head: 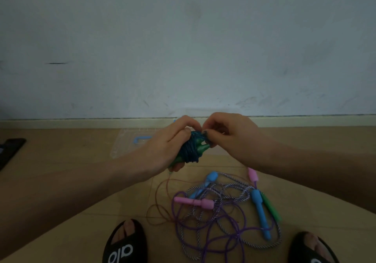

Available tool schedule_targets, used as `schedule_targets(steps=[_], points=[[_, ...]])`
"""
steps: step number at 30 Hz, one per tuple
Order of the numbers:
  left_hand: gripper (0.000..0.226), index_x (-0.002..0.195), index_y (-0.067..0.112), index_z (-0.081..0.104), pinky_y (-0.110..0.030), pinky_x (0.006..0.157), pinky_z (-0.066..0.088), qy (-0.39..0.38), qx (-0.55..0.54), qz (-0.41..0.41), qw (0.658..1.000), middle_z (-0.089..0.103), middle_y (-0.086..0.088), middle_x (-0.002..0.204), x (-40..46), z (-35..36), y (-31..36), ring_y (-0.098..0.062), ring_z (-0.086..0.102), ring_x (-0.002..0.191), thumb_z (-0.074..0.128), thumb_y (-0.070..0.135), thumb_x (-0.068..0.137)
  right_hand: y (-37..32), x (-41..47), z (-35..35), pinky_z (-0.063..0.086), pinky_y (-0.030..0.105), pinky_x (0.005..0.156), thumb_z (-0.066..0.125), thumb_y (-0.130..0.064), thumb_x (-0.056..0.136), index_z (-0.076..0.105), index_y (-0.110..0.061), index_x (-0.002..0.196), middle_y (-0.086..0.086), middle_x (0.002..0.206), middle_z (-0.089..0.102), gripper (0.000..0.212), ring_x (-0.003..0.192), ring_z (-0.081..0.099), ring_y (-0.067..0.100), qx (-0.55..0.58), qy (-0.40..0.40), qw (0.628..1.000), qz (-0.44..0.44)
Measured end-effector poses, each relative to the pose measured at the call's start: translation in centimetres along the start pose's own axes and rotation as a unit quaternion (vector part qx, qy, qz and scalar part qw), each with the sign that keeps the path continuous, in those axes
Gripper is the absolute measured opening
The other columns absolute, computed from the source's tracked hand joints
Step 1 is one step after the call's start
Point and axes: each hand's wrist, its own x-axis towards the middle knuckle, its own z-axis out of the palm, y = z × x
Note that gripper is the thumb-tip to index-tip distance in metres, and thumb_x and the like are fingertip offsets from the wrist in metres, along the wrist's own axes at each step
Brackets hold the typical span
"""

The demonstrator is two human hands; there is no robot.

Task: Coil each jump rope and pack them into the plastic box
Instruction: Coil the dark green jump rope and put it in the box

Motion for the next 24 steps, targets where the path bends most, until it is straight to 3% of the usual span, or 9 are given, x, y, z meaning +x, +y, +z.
schedule_targets(steps=[5, 10, 15, 24], points=[[0.024, 0.103, 0.023, 0.055, -0.03, 0.041, 0.036, 0.007, -0.019, 0.006, 1.0, 0.057, -0.021, 0.069, 0.1, -0.1, 0.1, -0.024, 0.047, 0.045, 0.031, 0.021, 0.106, 0.0, 0.2, 0.2, 0.058, 0.032, 0.074, 0.06, -0.012, 0.092, 0.065, -0.02, 0.084, 0.0, 0.074, 0.07, 0.013, 0.069, 0.069, 0.012, 0.037, 0.01, 0.999, 0.024], [0.023, 0.105, 0.02, 0.053, -0.029, 0.04, 0.035, 0.003, -0.021, 0.014, 1.0, 0.053, -0.031, 0.073, 0.4, 0.0, 0.0, -0.024, 0.047, 0.045, 0.03, 0.02, 0.107, -0.3, 0.4, 0.3, 0.056, 0.023, 0.068, 0.064, -0.007, 0.089, 0.066, -0.02, 0.079, -0.001, 0.07, 0.069, 0.016, 0.066, 0.066, 0.009, 0.091, 0.043, 0.994, 0.051], [0.022, 0.107, 0.022, 0.05, -0.031, 0.043, 0.039, 0.007, 0.019, 0.016, 1.0, 0.057, -0.012, 0.065, 0.3, 0.2, -0.4, -0.021, 0.049, 0.047, 0.029, 0.025, 0.107, -0.3, 0.5, 0.8, 0.05, 0.018, 0.061, 0.067, -0.011, 0.087, 0.067, -0.021, 0.075, -0.004, 0.068, 0.067, 0.015, 0.059, 0.059, 0.004, 0.11, 0.055, 0.986, 0.108], [0.021, 0.105, 0.019, 0.05, -0.031, 0.043, 0.039, 0.007, 0.019, 0.018, 1.0, 0.055, -0.015, 0.065, 0.7, 0.0, -0.4, -0.022, 0.05, 0.046, 0.029, 0.024, 0.107, -0.4, 0.8, 1.0, 0.049, 0.023, 0.06, 0.065, -0.001, 0.085, 0.069, -0.006, 0.081, 0.008, 0.073, 0.064, 0.007, 0.063, 0.057, 0.012, 0.275, 0.056, 0.941, 0.187]])
